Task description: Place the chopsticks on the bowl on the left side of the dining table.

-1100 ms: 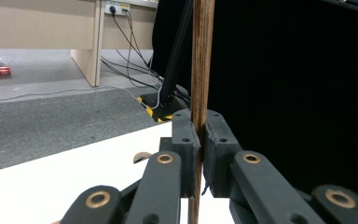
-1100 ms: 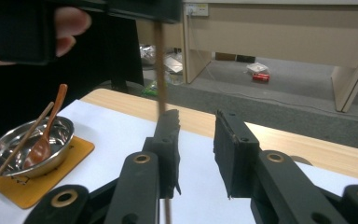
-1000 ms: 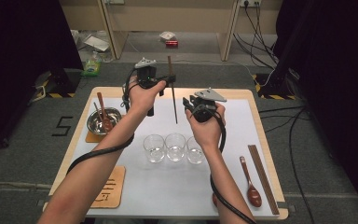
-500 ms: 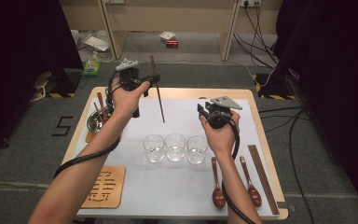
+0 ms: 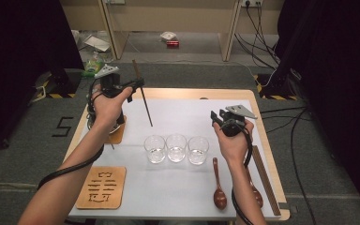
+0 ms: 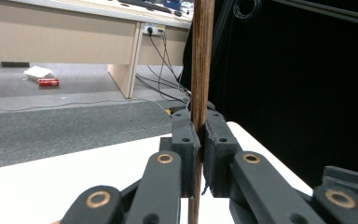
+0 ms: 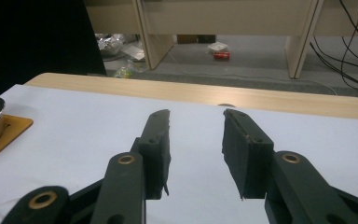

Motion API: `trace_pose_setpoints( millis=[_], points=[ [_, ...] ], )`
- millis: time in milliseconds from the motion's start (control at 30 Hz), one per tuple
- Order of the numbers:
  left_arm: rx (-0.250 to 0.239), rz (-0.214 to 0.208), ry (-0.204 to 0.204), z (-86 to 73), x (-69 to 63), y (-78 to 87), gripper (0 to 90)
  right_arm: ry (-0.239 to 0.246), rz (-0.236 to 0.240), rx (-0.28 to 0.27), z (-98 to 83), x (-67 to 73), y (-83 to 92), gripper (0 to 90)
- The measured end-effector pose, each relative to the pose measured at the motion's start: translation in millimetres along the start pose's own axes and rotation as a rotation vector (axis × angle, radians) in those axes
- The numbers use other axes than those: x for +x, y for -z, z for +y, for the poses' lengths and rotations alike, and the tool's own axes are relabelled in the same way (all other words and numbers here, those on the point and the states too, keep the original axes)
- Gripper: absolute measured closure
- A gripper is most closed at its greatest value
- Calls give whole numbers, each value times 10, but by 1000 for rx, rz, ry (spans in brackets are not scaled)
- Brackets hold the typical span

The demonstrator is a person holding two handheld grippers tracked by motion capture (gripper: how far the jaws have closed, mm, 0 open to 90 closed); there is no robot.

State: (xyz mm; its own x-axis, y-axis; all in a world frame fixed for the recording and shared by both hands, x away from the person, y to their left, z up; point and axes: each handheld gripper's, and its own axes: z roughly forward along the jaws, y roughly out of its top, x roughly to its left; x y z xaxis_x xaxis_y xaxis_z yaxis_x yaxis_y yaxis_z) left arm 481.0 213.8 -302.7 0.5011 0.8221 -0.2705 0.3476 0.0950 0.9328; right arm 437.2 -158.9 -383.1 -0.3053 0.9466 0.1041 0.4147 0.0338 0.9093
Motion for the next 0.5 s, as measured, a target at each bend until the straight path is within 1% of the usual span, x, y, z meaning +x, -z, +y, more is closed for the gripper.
trace_pose_setpoints(
  millis=[167, 267, 300, 400, 500],
  points=[
    [-7, 6, 2, -33, 49, 117, 841, -2, -21, 5, -78, -90, 51, 612],
    [-9, 13, 9, -54, 84, 189, 841, -17, -27, 5, -121, -132, 87, 609],
    [-9, 15, 9, -63, 94, 216, 841, -13, -30, 3, -136, -153, 99, 608],
    [-18, 22, 11, -99, 121, 306, 841, -21, -39, 2, -178, -199, 141, 606],
    [-24, 29, 25, -137, 160, 387, 841, -33, -48, -2, -222, -244, 184, 603]
  ],
)
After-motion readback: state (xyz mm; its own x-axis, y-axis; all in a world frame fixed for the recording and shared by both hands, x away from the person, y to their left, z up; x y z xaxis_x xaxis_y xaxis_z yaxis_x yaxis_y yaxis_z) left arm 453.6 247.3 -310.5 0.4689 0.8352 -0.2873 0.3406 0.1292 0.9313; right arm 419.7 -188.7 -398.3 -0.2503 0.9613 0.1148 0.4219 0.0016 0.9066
